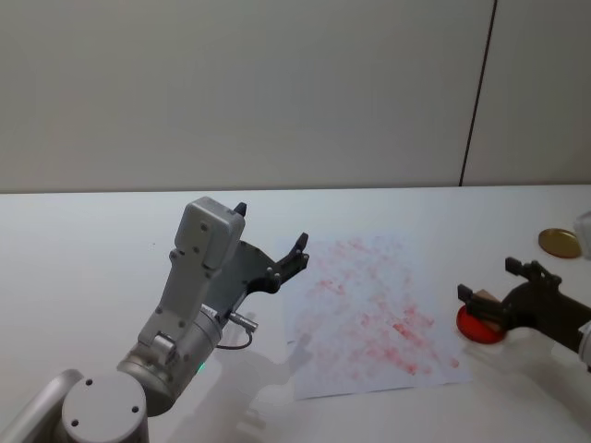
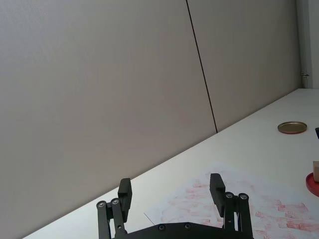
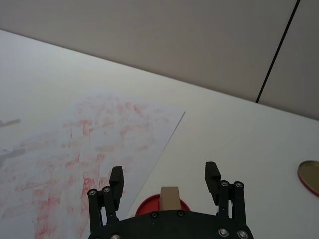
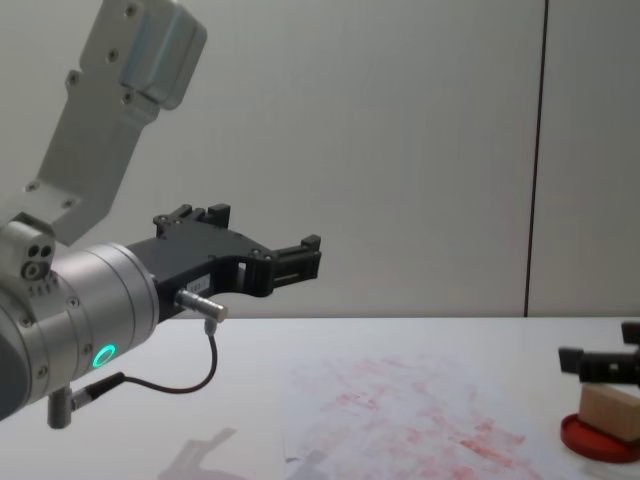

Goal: Use the one hand to pick up the stamp and affix it onto the A4 paper.

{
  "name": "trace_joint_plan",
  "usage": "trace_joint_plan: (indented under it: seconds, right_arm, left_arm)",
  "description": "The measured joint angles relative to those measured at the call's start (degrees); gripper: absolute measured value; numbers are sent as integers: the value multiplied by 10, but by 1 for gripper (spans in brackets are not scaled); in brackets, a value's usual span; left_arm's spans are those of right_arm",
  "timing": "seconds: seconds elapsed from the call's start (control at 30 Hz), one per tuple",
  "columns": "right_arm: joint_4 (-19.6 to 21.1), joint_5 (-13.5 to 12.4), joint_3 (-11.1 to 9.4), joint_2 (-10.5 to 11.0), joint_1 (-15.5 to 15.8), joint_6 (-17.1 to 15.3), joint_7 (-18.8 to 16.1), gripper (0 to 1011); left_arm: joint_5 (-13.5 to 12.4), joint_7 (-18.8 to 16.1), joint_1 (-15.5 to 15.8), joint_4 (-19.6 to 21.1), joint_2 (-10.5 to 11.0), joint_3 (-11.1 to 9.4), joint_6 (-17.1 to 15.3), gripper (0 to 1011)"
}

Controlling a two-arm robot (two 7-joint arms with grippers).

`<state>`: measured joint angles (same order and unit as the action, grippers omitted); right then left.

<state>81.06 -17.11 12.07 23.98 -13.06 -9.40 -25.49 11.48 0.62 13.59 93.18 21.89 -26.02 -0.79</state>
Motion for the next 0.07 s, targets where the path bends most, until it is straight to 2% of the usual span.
trace_joint_plan:
  seconds: [0.07]
  right_arm:
    - [10,0,-1,1,2,3,5,1001]
  left_arm:
    - [0,0,0,0,0,0,0,993]
